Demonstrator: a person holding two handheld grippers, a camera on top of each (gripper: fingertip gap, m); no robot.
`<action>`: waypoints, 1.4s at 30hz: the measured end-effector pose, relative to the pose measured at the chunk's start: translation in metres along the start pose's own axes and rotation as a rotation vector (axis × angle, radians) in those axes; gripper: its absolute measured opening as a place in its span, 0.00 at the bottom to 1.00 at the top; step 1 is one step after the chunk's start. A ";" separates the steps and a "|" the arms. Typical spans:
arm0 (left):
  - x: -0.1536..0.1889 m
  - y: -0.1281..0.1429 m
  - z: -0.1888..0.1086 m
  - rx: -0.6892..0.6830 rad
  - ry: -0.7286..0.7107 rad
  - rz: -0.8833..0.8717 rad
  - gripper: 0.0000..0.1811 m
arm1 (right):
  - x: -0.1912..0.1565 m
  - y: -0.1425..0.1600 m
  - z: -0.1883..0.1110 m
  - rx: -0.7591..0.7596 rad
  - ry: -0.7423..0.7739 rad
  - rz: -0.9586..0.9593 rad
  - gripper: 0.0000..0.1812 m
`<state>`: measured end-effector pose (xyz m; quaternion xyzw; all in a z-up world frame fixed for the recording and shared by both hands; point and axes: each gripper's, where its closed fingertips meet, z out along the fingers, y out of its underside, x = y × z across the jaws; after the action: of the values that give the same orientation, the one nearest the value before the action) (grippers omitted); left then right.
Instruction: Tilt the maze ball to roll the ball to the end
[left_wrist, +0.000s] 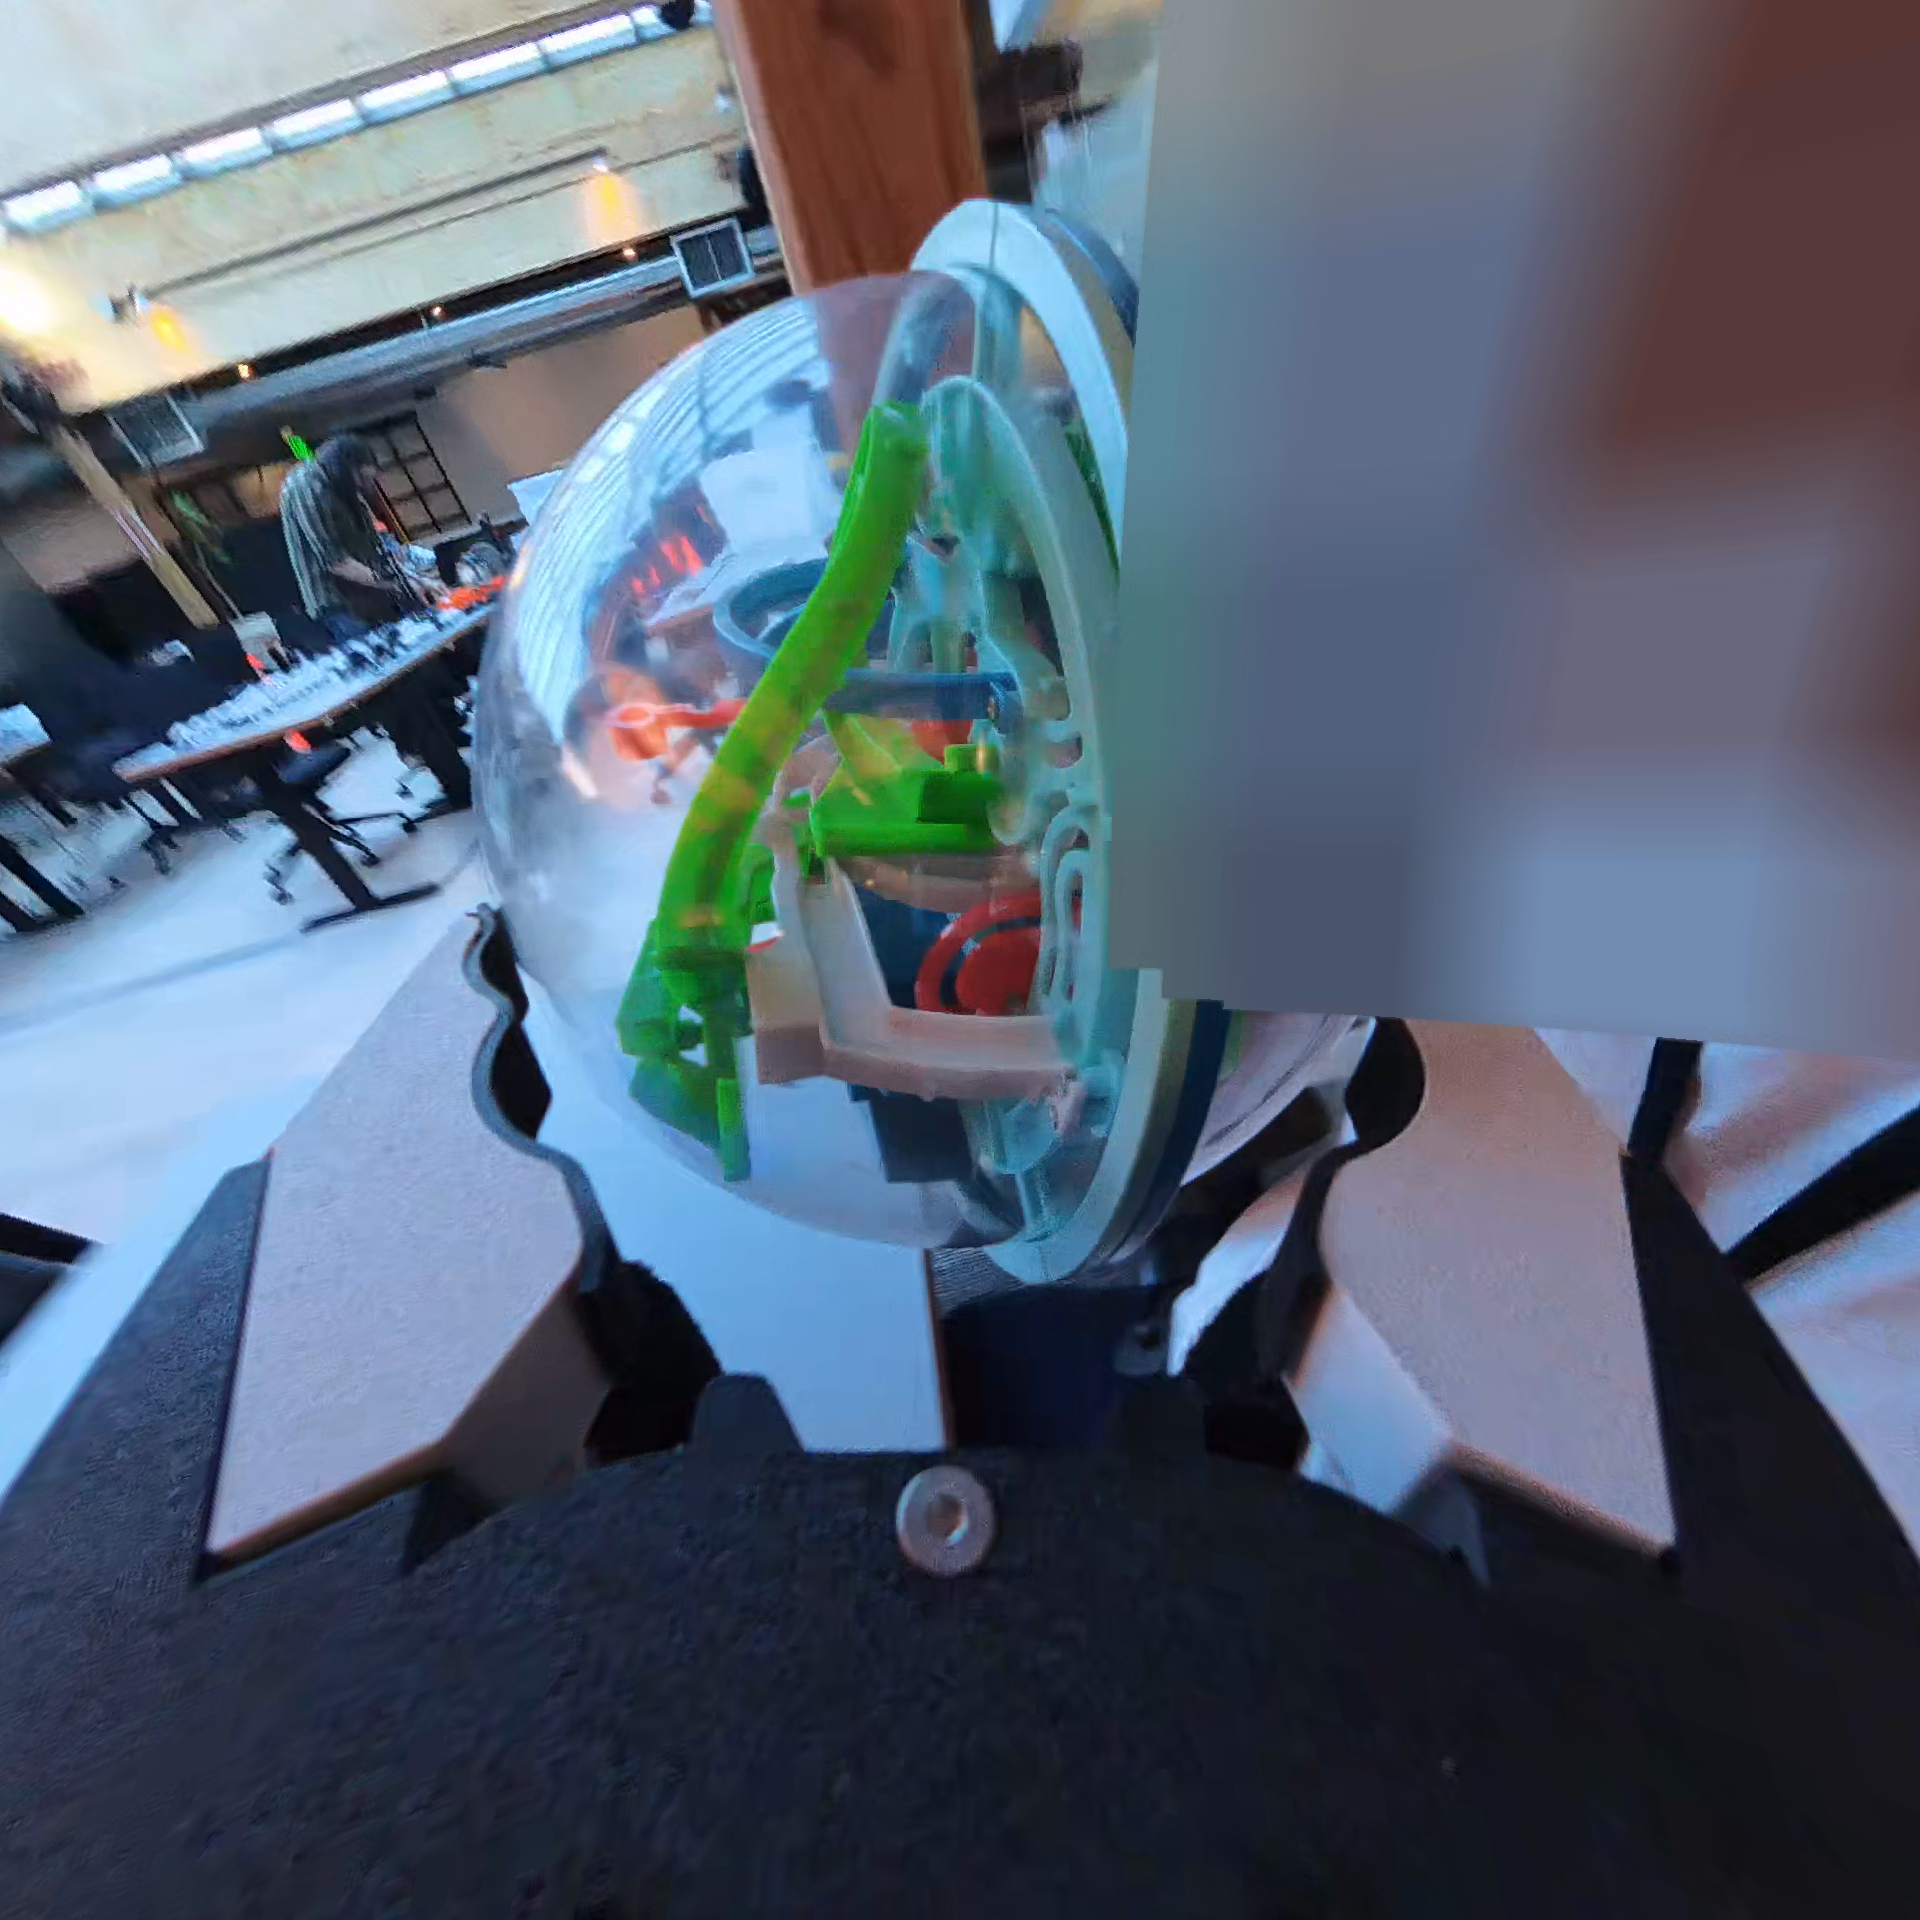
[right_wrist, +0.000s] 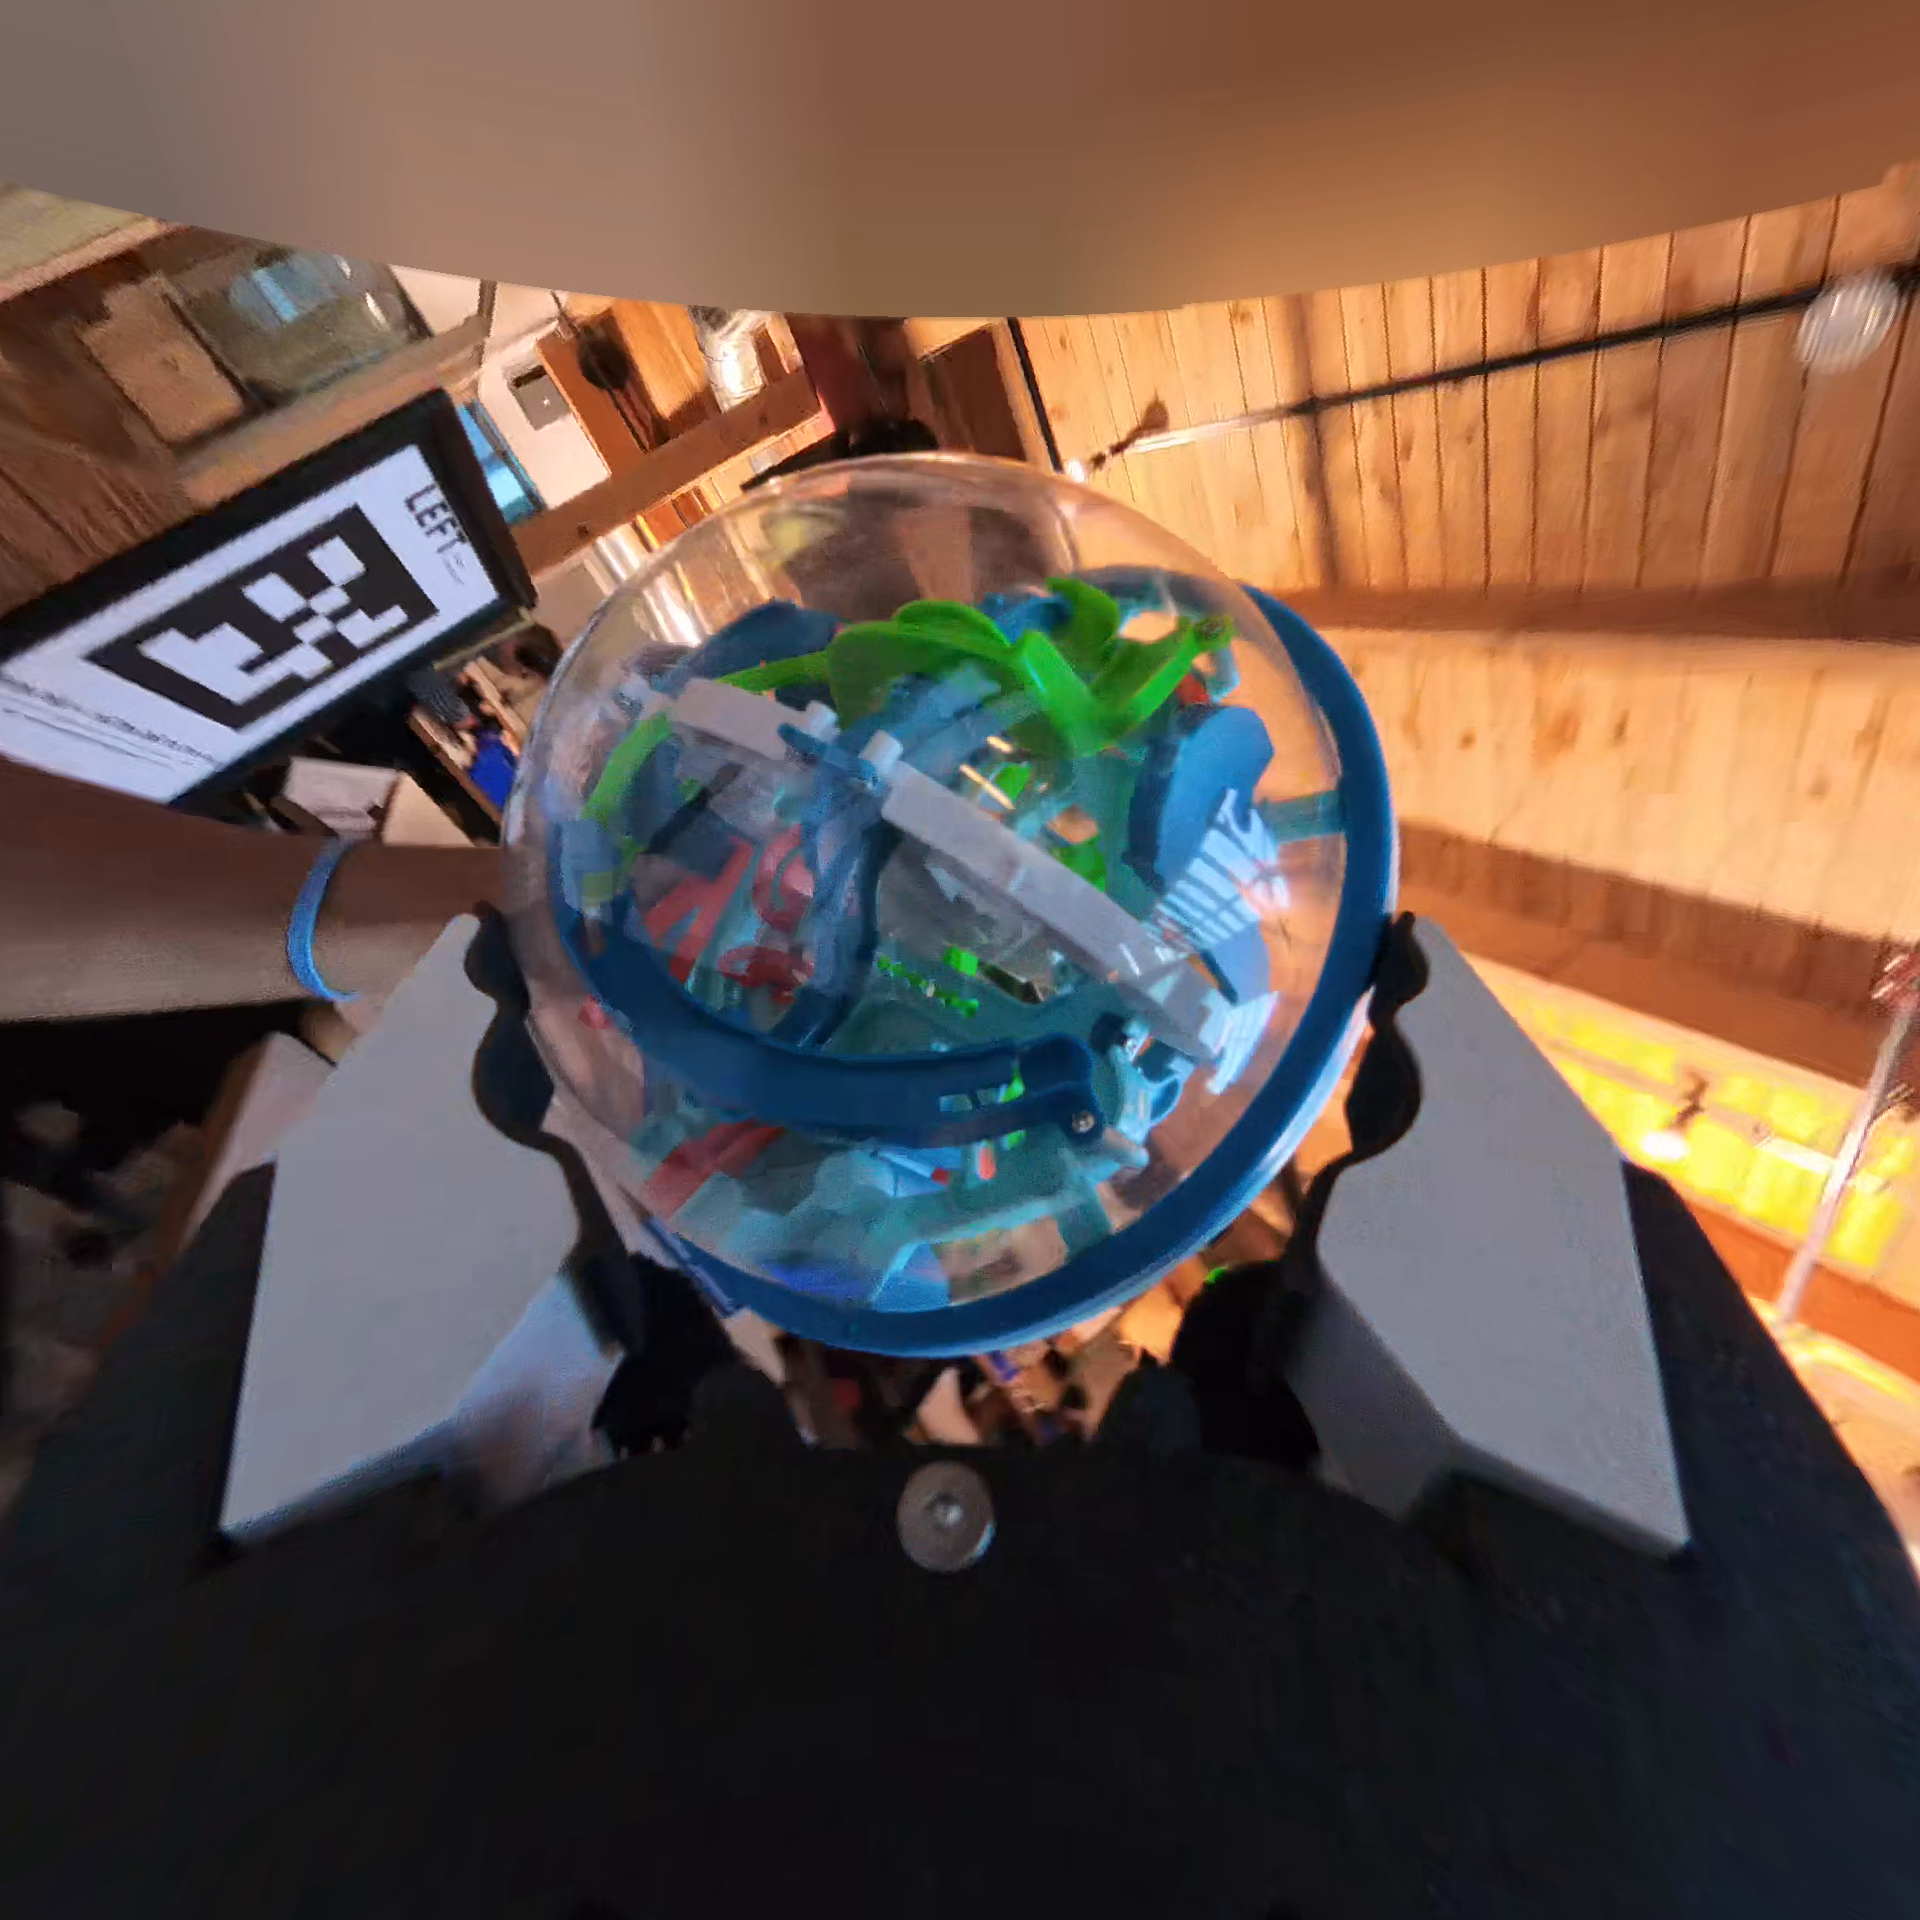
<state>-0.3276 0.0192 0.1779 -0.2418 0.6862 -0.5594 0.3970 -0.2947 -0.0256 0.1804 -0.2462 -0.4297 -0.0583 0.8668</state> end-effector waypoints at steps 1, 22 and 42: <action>0.006 -0.009 0.002 -0.026 0.001 0.069 0.85 | 0.001 -0.009 0.001 -0.001 -0.001 -0.059 0.85; 0.102 -0.099 0.026 -0.380 -0.017 0.760 0.85 | -0.004 -0.135 0.004 0.320 0.021 -0.682 0.85; 0.045 -0.082 0.013 -0.333 -0.075 0.520 0.86 | 0.026 -0.068 0.016 0.151 0.074 -0.403 0.84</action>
<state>-0.3516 -0.0438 0.2434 -0.1401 0.7923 -0.3097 0.5067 -0.3110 -0.0741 0.2341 -0.0872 -0.4415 -0.2071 0.8687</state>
